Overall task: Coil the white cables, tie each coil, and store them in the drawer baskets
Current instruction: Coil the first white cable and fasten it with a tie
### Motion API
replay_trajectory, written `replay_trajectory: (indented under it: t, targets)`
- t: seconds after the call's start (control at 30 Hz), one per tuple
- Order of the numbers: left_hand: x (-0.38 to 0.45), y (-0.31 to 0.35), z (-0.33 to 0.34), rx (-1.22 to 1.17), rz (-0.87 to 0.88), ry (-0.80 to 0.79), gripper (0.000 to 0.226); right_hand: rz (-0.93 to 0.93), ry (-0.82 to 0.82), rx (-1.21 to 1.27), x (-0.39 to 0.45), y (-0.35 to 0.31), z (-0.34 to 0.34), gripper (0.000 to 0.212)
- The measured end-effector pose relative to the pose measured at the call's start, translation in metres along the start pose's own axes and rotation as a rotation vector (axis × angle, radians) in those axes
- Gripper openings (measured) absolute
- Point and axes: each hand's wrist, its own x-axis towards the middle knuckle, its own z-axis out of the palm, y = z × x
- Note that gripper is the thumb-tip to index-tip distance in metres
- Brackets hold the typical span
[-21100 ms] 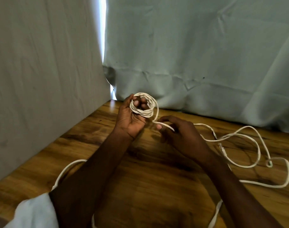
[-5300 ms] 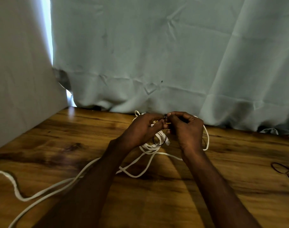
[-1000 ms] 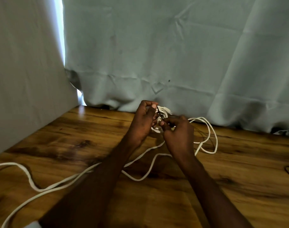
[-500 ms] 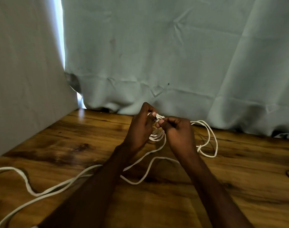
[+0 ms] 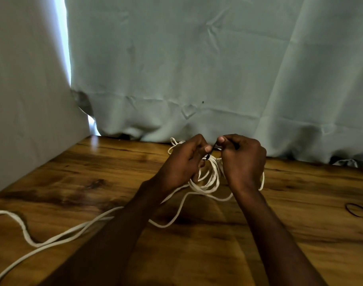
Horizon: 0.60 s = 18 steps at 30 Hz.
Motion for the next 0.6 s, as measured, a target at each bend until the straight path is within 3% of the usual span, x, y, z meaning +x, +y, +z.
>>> replay_trajectory:
  t: [0.17,0.23,0.37,0.6]
  targets:
    - [0.001,0.007,0.007,-0.077,-0.069,-0.074,0.017,0.229,-0.139,0.061,0.01,0.009,-0.007,0.007]
    - [0.0,0.009,0.005,-0.133,-0.093,-0.089,0.014,0.366,-0.247,0.171,0.011,0.01,-0.007,0.018]
    - [-0.002,0.02,-0.001,-0.243,-0.099,-0.128,0.038,0.542,-0.394,0.283,0.016,0.009,-0.011,0.044]
    - [-0.005,0.024,0.005,-0.034,0.089,0.13,0.004,0.543,-0.427,0.326,0.015,0.007,-0.007,0.025]
